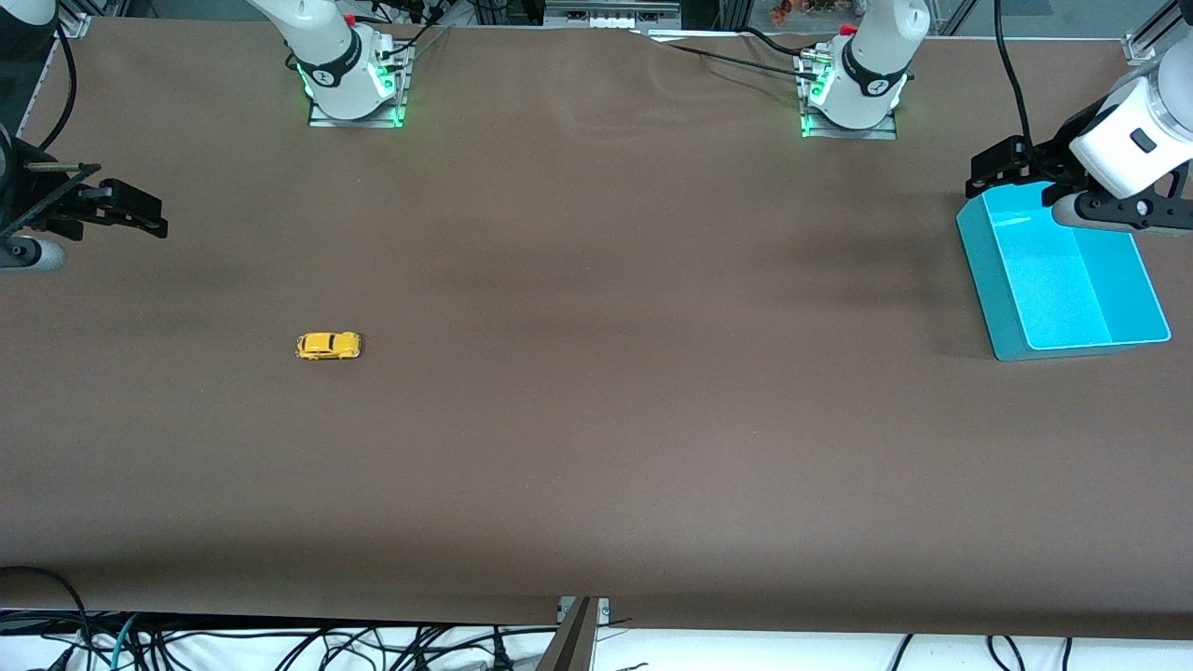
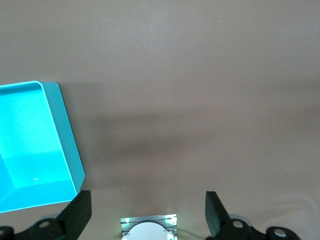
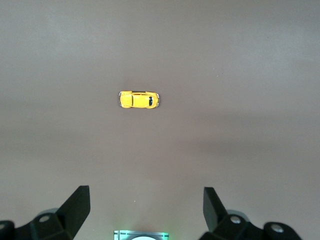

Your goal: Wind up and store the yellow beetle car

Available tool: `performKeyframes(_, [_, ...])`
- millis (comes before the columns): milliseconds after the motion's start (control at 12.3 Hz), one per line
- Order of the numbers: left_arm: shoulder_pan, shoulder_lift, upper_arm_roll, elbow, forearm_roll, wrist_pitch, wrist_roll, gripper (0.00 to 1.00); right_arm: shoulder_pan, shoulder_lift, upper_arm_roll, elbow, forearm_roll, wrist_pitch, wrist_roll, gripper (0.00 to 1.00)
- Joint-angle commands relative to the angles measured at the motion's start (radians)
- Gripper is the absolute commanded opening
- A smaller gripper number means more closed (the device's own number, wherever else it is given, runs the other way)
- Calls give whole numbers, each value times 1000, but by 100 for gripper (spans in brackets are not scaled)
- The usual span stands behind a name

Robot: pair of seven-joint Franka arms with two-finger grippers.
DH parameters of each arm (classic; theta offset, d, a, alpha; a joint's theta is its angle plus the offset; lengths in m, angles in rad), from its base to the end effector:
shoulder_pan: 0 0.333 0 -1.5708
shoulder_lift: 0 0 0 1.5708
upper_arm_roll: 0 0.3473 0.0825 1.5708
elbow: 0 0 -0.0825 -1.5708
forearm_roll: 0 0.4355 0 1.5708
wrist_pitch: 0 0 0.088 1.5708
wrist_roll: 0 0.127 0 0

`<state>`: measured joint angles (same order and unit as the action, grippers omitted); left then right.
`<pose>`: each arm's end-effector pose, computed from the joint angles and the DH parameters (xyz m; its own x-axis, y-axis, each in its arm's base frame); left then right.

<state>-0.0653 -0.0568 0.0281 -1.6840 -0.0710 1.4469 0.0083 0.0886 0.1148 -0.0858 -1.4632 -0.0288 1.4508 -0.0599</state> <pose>0.5652 -0.0303 0.6019 0.9825 -0.0540 -0.1784 -0.0413 -0.9964 0.0739 0.6289 0.0009 0.6111 0.9900 0.0585 -0.1284 0.0629 -0.9975 0.0310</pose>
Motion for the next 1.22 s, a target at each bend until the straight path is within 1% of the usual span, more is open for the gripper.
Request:
performKeyframes(0, [-2,-5,-3,15,8,-19,-8,100,-1,-7,9,-6,1,-3,8,100])
performKeyframes(1141, [-2,-6,3,17,10,-20,-7,100,-7,6,6,4,0,8,-3,100])
